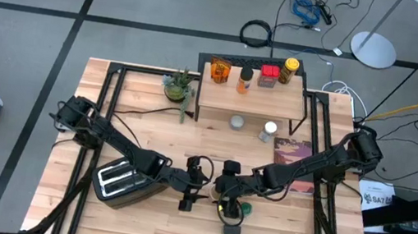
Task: Shelf spices
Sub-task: Put the brown seasoning bottle on the shelf
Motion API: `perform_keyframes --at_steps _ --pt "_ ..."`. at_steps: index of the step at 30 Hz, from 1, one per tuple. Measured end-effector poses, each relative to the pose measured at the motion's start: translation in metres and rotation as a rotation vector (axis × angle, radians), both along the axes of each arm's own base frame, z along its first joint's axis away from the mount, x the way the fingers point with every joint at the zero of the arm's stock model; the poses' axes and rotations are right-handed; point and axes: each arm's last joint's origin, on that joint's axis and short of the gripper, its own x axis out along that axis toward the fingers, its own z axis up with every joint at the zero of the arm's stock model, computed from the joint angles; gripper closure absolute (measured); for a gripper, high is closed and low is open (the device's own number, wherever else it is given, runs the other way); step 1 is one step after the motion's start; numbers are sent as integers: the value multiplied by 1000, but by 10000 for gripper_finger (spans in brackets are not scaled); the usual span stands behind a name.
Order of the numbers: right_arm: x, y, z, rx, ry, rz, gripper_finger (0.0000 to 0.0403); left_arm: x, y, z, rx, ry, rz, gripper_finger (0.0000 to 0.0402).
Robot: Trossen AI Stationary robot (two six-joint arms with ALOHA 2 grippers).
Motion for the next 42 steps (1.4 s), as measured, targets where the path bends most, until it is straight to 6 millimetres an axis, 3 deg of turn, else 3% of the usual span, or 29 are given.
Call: perform_keyframes --at_steps 10,20,30,42 --pt "0 0 0 -2 6 -2 138 0 0 0 -3 -1 2 130" --pt "-1 0 1 -4 0 2 140 0 0 1 -2 -3 2 130" --pt "-10 -5 32 9 -95 -20 141 2 -1 4 -8 -46 6 130" --pt "-19 -8 51 23 -138 -23 140 3 1 17 -10 -121 18 130"
